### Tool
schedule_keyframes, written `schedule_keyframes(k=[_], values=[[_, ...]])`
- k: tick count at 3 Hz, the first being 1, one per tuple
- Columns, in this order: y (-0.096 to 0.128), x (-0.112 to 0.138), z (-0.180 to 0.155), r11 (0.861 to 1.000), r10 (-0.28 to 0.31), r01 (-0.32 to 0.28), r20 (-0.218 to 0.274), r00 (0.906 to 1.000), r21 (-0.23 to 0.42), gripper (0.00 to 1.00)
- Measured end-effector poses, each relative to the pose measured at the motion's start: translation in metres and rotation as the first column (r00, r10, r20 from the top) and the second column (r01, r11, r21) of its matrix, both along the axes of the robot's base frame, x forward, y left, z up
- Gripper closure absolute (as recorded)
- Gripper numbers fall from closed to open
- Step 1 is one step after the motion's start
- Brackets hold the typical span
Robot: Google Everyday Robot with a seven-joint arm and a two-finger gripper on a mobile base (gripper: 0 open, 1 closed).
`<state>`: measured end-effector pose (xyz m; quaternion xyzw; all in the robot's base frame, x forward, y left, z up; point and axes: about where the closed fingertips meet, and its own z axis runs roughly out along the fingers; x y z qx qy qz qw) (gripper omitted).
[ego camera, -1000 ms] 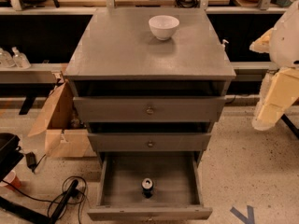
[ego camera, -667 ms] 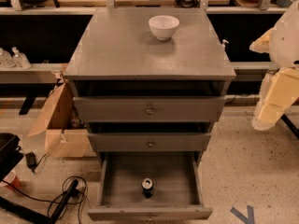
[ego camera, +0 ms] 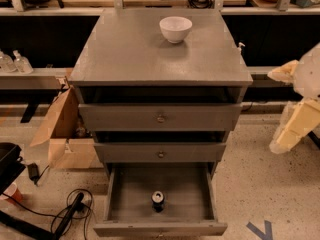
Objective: Pick pepsi can from bottom drawer and place on counter
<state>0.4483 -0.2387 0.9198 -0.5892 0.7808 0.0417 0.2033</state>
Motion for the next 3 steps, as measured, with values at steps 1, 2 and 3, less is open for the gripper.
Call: schedule_keyframes(k=[1,2,3], values=[[-0.026,0.009,-0.047,0.981,-0.001,-0.012,0.069,0.9976,0.192,0.0],[-0.041,0.016,-0.08,0.937,0.031,-0.076,0.135,0.9904,0.34,0.0],[-0.044,0.01,-0.122,0.893,0.149,-0.19,0.132,0.9801,0.407,0.0]])
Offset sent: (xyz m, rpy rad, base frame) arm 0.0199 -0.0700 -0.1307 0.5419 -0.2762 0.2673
